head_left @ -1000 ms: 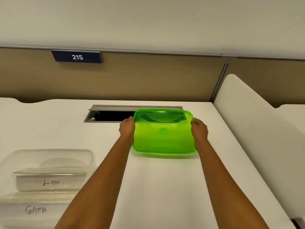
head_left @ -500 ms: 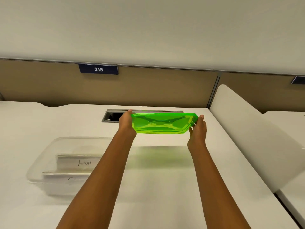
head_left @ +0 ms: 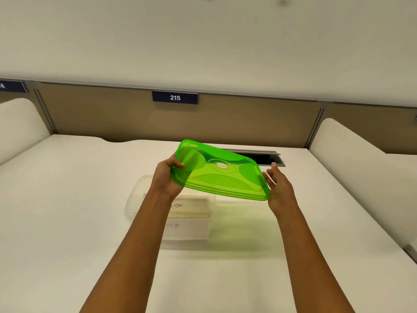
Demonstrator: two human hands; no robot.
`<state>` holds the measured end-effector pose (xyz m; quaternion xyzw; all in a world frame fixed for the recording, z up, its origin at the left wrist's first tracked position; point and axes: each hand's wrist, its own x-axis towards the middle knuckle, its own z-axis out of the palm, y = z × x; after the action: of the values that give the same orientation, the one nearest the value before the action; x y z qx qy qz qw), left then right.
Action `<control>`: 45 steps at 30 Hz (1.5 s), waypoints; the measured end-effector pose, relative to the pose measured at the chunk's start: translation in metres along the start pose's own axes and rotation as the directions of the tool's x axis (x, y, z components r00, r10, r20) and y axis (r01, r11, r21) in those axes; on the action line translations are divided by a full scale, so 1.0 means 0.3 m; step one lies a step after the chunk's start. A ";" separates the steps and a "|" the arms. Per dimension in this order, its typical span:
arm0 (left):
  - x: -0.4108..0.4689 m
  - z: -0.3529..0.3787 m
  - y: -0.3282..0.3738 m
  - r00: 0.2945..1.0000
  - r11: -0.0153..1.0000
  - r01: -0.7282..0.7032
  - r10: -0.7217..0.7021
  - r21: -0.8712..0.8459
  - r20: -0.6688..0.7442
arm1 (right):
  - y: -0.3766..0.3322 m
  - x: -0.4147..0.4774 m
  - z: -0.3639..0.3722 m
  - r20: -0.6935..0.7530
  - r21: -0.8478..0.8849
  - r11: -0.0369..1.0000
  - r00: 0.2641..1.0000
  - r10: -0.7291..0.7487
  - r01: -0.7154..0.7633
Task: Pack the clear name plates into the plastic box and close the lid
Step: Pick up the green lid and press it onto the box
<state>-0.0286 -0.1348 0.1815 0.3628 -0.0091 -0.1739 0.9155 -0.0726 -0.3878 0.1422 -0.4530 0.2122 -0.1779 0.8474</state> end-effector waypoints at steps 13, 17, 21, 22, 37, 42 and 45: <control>-0.139 -0.302 0.159 0.996 0.964 -0.079 0.064 0.255 0.066 | 0.200 -0.202 0.181 0.035 -0.410 0.911 0.999 -0.040 0.051; -0.109 -0.369 0.179 0.980 0.848 -0.072 0.159 0.526 -0.122 | 0.241 -0.203 0.216 0.016 -0.477 0.878 0.999 -0.036 0.039; -0.046 -0.400 0.175 0.935 0.744 -0.061 0.276 0.666 -0.222 | 0.295 -0.174 0.264 0.008 -0.523 0.852 0.999 -0.046 0.043; -0.030 -0.400 0.172 0.924 0.742 -0.057 0.293 0.668 -0.247 | 0.308 -0.162 0.270 0.002 -0.533 0.845 0.999 -0.049 0.043; 0.097 -0.419 0.120 0.829 0.614 0.125 0.368 0.780 -0.422 | 0.370 -0.012 0.290 0.019 -0.854 0.517 0.997 -0.075 0.055; 0.114 -0.442 0.133 0.815 0.616 0.158 0.359 0.772 -0.454 | 0.371 0.000 0.307 0.002 -0.859 0.511 0.998 -0.056 0.030; 0.126 -0.453 0.137 0.811 0.623 0.172 0.349 0.763 -0.469 | 0.375 0.006 0.318 -0.035 -0.847 0.531 0.999 -0.037 -0.010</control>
<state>0.0390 -0.0294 0.1045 0.7544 0.1756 0.0138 0.6323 -0.0092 -0.2634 0.0945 -0.8038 0.2886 -0.0701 0.5154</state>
